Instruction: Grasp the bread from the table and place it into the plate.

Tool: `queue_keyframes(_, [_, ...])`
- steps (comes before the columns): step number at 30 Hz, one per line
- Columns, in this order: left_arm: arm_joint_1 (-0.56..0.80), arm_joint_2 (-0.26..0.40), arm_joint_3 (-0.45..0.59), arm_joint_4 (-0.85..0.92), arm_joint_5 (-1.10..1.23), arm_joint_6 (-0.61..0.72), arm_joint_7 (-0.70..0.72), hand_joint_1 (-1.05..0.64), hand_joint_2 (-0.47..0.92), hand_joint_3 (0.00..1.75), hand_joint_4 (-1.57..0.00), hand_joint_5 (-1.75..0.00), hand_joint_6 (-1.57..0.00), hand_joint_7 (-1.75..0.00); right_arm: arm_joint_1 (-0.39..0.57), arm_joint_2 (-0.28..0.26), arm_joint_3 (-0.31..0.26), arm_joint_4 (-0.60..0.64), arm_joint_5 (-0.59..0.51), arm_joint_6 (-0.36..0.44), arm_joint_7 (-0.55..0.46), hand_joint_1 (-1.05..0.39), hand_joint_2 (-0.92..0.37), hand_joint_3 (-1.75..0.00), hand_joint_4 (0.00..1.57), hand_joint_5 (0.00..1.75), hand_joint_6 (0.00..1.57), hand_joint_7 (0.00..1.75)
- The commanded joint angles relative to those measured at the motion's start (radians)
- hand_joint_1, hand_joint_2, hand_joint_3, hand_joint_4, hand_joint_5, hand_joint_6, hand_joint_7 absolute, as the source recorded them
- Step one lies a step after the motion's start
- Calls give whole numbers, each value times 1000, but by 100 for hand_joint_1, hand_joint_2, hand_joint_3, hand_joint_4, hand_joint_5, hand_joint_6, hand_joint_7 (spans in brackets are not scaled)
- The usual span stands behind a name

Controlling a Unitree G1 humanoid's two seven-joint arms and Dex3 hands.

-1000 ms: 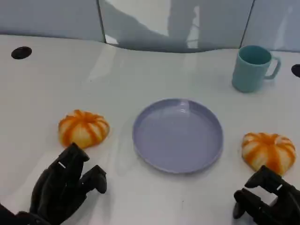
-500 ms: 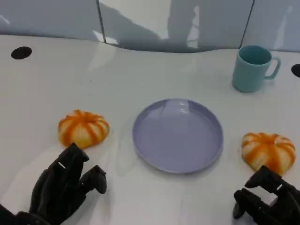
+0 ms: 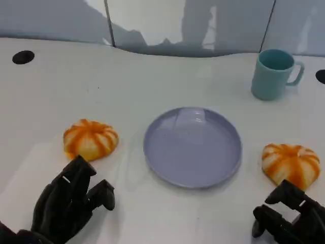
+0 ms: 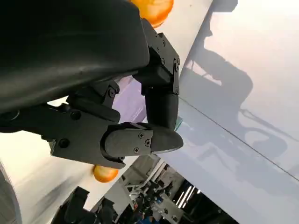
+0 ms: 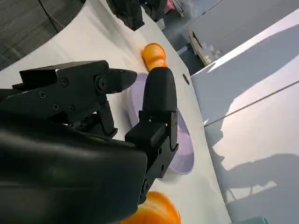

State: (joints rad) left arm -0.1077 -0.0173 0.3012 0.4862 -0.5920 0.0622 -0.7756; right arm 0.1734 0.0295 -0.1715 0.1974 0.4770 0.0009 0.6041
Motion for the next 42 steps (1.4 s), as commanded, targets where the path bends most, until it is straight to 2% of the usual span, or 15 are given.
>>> queue_keyframes(1, [-8, 28, -11, -2, 74, -150, -5, -53, 92, 35, -62, -173, -46, -143, -10, -8, -1, 3, 8, -1, 1, -68, -92, -19, 78, 161, 64, 139])
queue_keyframes(3, [-14, 28, -11, 9, 102, -234, -2, -53, 92, 35, -53, -166, -46, -122, -16, -6, 0, 13, 9, -8, 7, -68, -92, -19, 78, 161, 64, 139])
queue_keyframes(4, [-17, 28, -10, 15, 105, -256, -2, -52, 92, 32, -51, -150, -49, -98, -18, -5, 0, 16, 8, -12, 7, -68, -92, -19, 77, 161, 63, 139])
queue_keyframes(5, [-19, 28, -10, 21, 106, -270, -3, -52, 92, 31, -50, -144, -52, -86, -19, -5, 0, 18, 7, -14, 7, -68, -92, -20, 77, 161, 63, 139])
queue_keyframes(7, [-22, 29, -11, 31, 105, -286, -4, -52, 92, 30, -50, -138, -55, -76, -20, -4, 0, 19, 7, -15, 8, -68, -92, -20, 77, 161, 63, 139])
queue_keyframes(11, [-25, 30, -14, 41, 103, -297, -5, -52, 92, 30, -50, -137, -56, -73, -21, -4, 0, 21, 7, -16, 8, -68, -92, -20, 77, 161, 63, 139])
queue_keyframes(12, [-29, 71, -40, 24, 213, -416, 29, -52, 92, 30, -50, -137, -56, -73, -26, -2, 5, 23, -1, -20, 2, -68, -92, -20, 77, 161, 63, 139])
queue_keyframes(13, [-32, 101, -60, 13, 297, -508, 56, -57, 92, 23, -32, -97, -43, -41, -30, 0, 9, 25, -8, -22, -2, -67, -92, -22, 77, 162, 63, 141])
queue_keyframes(14, [-35, 121, -75, 10, 356, -576, 76, -58, 92, 20, -28, -79, -40, -26, -33, 1, 11, 26, -12, -24, -5, -67, -92, -23, 76, 162, 63, 142])
queue_keyframes(16, [-28, 162, -102, -29, 493, -672, 155, -57, 92, 15, -18, -58, -35, -11, -33, 4, 13, 20, -9, -13, -11, -67, -92, -22, 76, 163, 63, 142])
queue_keyframes(20, [-27, 234, -139, -78, 695, -795, 302, -51, 92, 7, -7, -42, -28, -2, -35, 4, 14, 27, -9, -23, -10, -67, -92, -21, 76, 163, 62, 142])
queue_keyframes(24, [-25, 262, -173, -78, 728, -817, 367, -50, 92, 5, -6, -37, -27, -1, -35, 4, 15, 28, -9, -24, -10, -67, -92, -21, 76, 162, 62, 142])
queue_keyframes(27, [-50, 361, -186, -182, 1066, -846, 556, -57, 90, 2, -1, -27, -19, -1, -31, 7, 14, 16, -3, -12, -19, -67, -92, -20, 76, 162, 62, 142])
queue_keyframes(34, [-72, 452, -284, -290, 1423, -687, 774, -65, 87, 0, 0, -12, -13, 0, -25, 10, 18, 4, 3, -9, -23, -67, -92, -19, 76, 162, 62, 142])
queue_keyframes(42, [-195, 481, -468, -189, 1594, -473, 811, -65, 85, 0, 0, -4, -8, 0, -28, 8, 19, 5, 11, -3, -14, -67, -92, -19, 76, 163, 64, 141])
